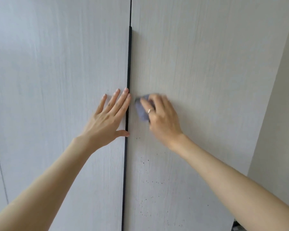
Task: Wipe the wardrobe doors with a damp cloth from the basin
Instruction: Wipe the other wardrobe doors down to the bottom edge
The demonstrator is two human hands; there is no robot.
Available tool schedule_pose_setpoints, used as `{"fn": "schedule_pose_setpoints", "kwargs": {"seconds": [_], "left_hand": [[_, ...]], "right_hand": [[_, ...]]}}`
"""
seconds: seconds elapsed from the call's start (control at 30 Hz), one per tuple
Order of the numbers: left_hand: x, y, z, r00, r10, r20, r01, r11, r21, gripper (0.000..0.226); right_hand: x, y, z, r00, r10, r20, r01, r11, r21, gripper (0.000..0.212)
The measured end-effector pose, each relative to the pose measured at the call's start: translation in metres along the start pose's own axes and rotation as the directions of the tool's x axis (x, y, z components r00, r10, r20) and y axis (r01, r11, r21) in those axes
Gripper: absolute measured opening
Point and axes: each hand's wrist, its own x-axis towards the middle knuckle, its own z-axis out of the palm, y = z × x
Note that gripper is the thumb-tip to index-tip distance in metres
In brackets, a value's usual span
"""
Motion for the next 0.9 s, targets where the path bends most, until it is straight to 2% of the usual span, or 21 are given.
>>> {"fn": "schedule_pose_setpoints", "kwargs": {"seconds": [0.07,0.13,0.2,0.27,0.33,0.43,0.5,0.57,0.63,0.7,0.73,0.83,0.9], "left_hand": [[-0.003,0.002,0.0,1.0,-0.004,0.01,0.004,1.0,0.015,0.113],[-0.007,0.003,0.001,1.0,0.0,0.023,-0.001,1.0,0.027,0.115],[-0.01,0.004,0.003,1.0,0.003,0.026,-0.004,1.0,0.03,0.116],[-0.012,0.004,0.004,1.0,0.001,0.019,-0.001,1.0,0.029,0.117],[-0.011,0.004,0.004,1.0,-0.004,0.002,0.004,1.0,0.022,0.117],[-0.014,0.005,0.005,1.0,-0.015,-0.013,0.015,1.0,0.002,0.114],[-0.02,0.005,0.007,1.0,-0.013,0.001,0.013,1.0,0.0,0.11],[-0.027,0.005,0.009,1.0,-0.006,0.02,0.007,1.0,-0.008,0.105],[-0.035,0.004,0.011,0.999,-0.004,0.05,0.005,1.0,-0.021,0.101],[-0.042,0.002,0.012,0.997,-0.017,0.072,0.018,1.0,-0.026,0.097],[-0.045,0.001,0.012,0.997,-0.029,0.075,0.031,0.999,-0.032,0.096],[-0.05,-0.004,0.011,0.994,-0.094,0.05,0.097,0.993,-0.061,0.09],[-0.054,-0.01,0.009,0.988,-0.147,0.051,0.151,0.986,-0.073,0.089]], "right_hand": [[-0.039,-0.017,0.008,0.98,-0.173,0.097,0.172,0.985,0.01,0.031],[-0.07,-0.028,0.012,0.918,-0.339,0.205,0.343,0.939,0.014,0.035],[-0.074,-0.026,0.014,0.878,-0.42,0.23,0.426,0.904,0.023,0.039],[-0.058,-0.021,0.015,0.915,-0.375,0.149,0.376,0.926,0.026,0.038],[-0.038,-0.017,0.014,0.964,-0.253,0.077,0.253,0.967,0.009,0.033],[-0.033,-0.021,0.015,0.992,-0.107,0.073,0.104,0.993,0.05,0.037],[-0.047,-0.027,0.017,0.984,-0.139,0.111,0.13,0.988,0.087,0.035],[-0.066,-0.029,0.018,0.944,-0.265,0.195,0.243,0.961,0.13,0.035],[-0.083,-0.03,0.015,0.842,-0.422,0.336,0.386,0.906,0.172,0.032],[-0.088,-0.031,0.01,0.73,-0.524,0.44,0.481,0.85,0.214,0.02],[-0.084,-0.031,0.008,0.721,-0.533,0.443,0.476,0.845,0.242,0.022],[-0.047,-0.029,0.0,0.842,-0.437,0.316,0.36,0.892,0.275,0.038],[-0.012,-0.031,-0.006,0.901,-0.373,0.219,0.323,0.917,0.232,0.039]]}}
